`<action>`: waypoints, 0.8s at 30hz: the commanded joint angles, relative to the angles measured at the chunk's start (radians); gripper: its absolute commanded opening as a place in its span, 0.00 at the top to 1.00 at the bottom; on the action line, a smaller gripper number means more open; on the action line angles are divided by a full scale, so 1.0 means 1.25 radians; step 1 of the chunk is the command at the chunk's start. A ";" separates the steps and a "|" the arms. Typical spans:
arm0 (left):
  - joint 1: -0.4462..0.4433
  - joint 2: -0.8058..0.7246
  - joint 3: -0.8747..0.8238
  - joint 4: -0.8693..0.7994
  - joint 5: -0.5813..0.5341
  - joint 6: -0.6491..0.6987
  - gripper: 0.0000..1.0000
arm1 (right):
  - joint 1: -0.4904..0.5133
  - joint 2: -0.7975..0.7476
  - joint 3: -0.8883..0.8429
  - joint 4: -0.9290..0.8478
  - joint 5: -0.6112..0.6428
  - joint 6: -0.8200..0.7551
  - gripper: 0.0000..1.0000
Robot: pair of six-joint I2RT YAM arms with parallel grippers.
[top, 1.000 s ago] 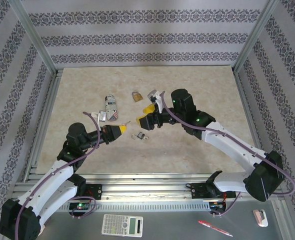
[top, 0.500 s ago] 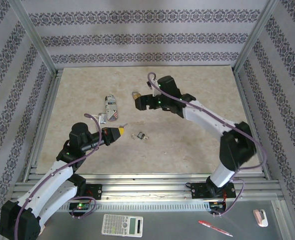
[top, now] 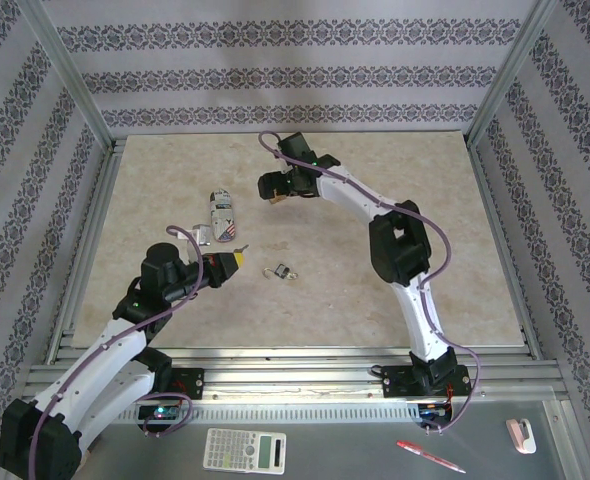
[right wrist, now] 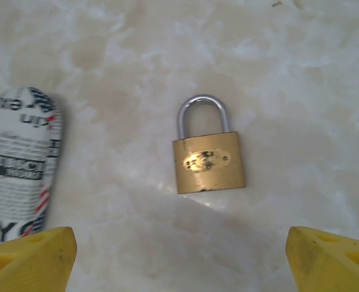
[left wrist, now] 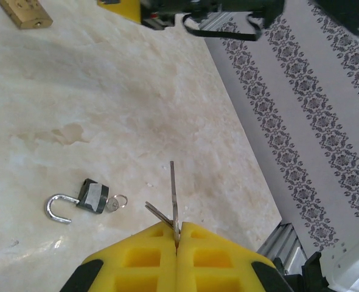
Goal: Unlock with the key
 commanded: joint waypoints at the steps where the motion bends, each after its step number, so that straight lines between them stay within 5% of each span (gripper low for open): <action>1: -0.004 -0.006 0.031 -0.009 -0.014 0.012 1.00 | -0.007 0.050 0.079 -0.073 0.049 -0.023 0.11; 24: 0.000 -0.013 0.030 -0.013 -0.043 -0.003 1.00 | 0.013 0.353 0.486 -0.235 0.095 -0.001 0.18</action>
